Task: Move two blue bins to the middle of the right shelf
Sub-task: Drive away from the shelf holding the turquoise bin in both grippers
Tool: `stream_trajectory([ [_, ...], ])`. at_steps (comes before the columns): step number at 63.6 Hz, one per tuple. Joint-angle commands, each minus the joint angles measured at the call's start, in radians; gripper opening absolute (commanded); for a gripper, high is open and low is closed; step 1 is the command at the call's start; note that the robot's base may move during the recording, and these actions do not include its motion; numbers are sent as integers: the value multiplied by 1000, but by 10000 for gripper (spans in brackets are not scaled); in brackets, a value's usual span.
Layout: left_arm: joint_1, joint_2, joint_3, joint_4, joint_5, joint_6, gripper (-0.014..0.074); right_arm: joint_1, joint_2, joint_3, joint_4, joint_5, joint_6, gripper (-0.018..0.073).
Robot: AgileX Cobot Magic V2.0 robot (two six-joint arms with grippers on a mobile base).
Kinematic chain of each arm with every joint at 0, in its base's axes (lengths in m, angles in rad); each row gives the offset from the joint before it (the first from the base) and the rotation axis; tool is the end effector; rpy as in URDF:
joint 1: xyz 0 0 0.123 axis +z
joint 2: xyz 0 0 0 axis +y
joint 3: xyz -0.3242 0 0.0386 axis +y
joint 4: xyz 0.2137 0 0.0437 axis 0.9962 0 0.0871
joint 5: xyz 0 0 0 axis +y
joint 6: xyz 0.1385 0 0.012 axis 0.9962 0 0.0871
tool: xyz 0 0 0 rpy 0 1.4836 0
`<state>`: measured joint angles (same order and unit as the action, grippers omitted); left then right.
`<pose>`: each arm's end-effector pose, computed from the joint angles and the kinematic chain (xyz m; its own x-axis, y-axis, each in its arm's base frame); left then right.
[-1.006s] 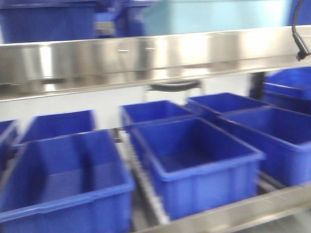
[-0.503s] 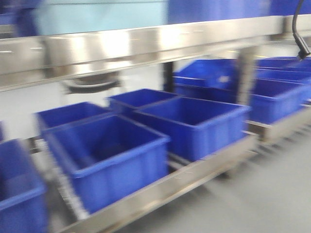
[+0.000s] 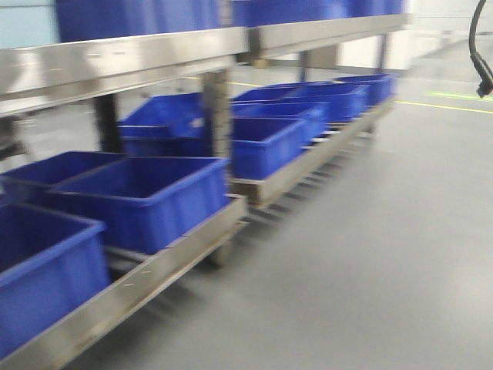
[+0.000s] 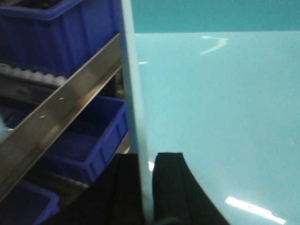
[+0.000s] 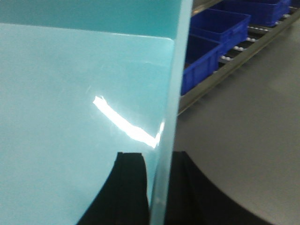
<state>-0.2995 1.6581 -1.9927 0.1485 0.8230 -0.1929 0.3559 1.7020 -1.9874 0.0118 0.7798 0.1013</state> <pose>0.3692 -0.0982 0.5007 -0.3848 0.0237 -0.9227 0.1632 0.9857 -0.0427 0.3755 0.1408 0.4863 -0.4079 -0.0348 -0.9124 -0.3128 0.9441 0.1038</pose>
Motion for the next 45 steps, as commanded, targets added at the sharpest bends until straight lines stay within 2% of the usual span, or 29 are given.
stream_trajectory([
  [1, -15, -12, -13, -63, -63, 5, -111, 13, -15, -15, 54, -71, -13, -153],
  [45, -15, -12, -13, -63, -63, 5, -111, 13, -15, -15, 54, -71, -13, -153],
])
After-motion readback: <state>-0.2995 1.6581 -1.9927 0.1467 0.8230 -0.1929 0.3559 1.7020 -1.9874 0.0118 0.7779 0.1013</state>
